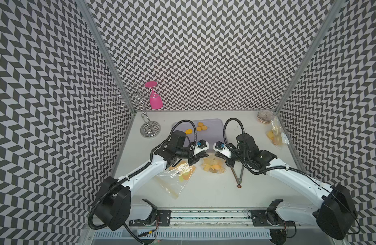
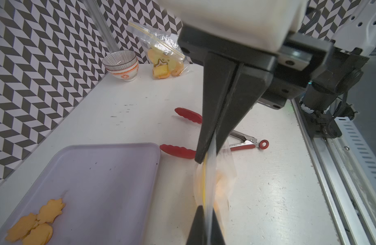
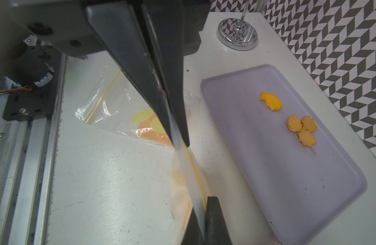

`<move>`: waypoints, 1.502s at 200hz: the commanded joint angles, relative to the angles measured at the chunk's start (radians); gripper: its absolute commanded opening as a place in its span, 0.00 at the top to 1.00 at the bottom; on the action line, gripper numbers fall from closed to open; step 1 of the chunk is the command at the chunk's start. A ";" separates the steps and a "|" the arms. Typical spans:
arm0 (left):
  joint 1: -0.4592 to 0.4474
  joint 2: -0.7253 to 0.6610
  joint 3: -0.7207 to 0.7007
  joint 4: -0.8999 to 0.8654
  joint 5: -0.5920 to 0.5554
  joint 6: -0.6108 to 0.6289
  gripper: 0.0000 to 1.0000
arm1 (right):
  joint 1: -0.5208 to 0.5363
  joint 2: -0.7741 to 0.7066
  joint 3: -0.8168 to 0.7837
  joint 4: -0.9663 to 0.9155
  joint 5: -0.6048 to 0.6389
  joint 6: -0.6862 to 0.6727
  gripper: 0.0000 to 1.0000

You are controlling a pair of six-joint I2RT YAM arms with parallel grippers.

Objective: Put the cookies into a resealable bag to prevent moisture
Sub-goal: Close the ziploc bag at the center of the board.

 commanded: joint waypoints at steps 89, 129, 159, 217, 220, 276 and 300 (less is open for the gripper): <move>0.009 -0.030 -0.015 0.009 -0.031 0.000 1.00 | -0.051 -0.125 -0.072 -0.145 0.225 0.008 0.90; 0.009 -0.030 -0.017 0.015 -0.023 -0.004 1.00 | -0.059 -0.180 -0.116 -0.157 0.208 0.014 1.00; -0.026 -0.015 -0.019 0.049 -0.015 -0.034 0.83 | -0.059 -0.193 -0.126 -0.139 0.146 0.018 1.00; -0.049 -0.004 -0.017 0.072 -0.035 -0.051 0.68 | -0.059 -0.191 -0.126 -0.131 0.124 0.019 1.00; -0.049 -0.003 -0.017 0.072 -0.036 -0.052 0.68 | -0.059 -0.191 -0.125 -0.130 0.122 0.018 1.00; -0.067 0.036 0.014 0.057 -0.046 -0.040 0.75 | -0.059 -0.188 -0.131 -0.114 0.115 0.021 1.00; -0.082 0.059 0.028 0.051 -0.060 -0.036 0.74 | -0.059 -0.190 -0.133 -0.111 0.118 0.021 1.00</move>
